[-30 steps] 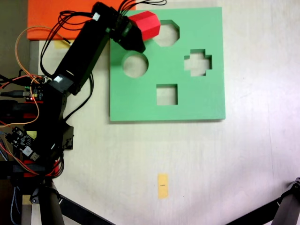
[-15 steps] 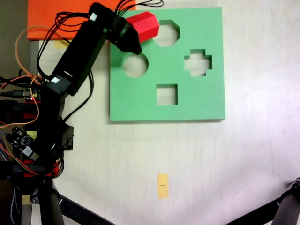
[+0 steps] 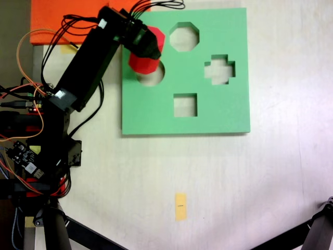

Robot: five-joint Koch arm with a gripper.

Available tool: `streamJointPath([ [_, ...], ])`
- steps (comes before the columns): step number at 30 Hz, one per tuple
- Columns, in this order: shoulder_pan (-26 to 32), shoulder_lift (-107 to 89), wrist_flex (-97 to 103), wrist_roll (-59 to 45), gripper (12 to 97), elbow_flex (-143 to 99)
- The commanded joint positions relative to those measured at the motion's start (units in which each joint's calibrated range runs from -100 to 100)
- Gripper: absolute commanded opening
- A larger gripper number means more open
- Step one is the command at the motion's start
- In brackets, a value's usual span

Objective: Put the octagonal pillar block into the corresponding hole

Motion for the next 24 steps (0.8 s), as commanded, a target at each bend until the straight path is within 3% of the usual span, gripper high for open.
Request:
streamJointPath([
  [1, -0.8, -4.9, 0.0, 0.2, 24.5, 6.7],
  [11, -2.6, -8.0, 0.0, 0.1, 24.5, 14.7],
  [24, -3.6, -7.4, 0.0, -0.7, 24.4, 5.2],
])
